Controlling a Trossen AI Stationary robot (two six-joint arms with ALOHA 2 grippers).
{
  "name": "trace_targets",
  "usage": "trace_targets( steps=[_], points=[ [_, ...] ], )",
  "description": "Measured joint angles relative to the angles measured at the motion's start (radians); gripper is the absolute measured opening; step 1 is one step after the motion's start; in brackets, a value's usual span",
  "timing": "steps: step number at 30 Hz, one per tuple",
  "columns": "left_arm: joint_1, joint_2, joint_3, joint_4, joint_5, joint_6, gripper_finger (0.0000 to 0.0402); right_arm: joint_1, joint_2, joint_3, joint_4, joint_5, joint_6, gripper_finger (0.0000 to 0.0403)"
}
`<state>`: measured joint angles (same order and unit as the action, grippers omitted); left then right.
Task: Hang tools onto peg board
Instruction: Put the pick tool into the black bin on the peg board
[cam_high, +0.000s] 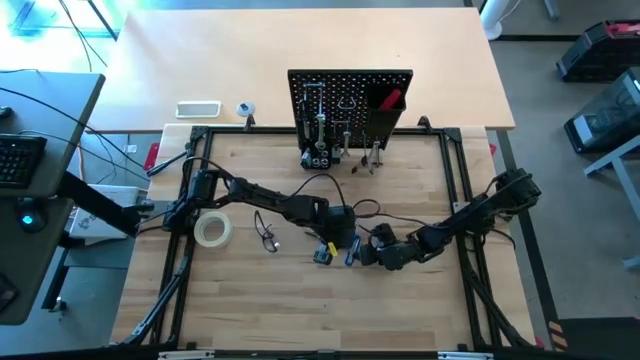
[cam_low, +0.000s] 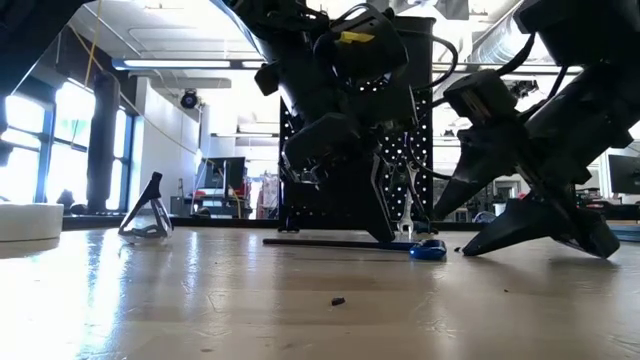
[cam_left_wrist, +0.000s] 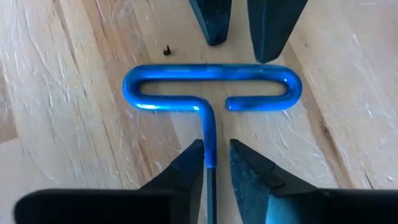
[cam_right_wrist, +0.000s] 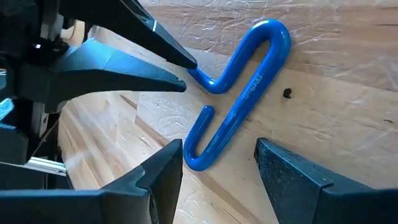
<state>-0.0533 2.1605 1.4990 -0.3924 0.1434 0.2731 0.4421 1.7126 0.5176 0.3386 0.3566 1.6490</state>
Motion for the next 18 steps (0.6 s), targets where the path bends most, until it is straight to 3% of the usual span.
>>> trace_targets(
  steps=[11,18],
  points=[
    [0.040,-0.094,0.000,-0.203,-0.005,0.063,0.0105,-0.003,0.002,0.025,-0.053,0.010,-0.053,0.0201],
    [0.041,-0.095,-0.108,-0.186,-0.003,0.076,0.0106,0.007,0.003,0.027,-0.054,0.030,-0.073,0.0201]
  ],
)
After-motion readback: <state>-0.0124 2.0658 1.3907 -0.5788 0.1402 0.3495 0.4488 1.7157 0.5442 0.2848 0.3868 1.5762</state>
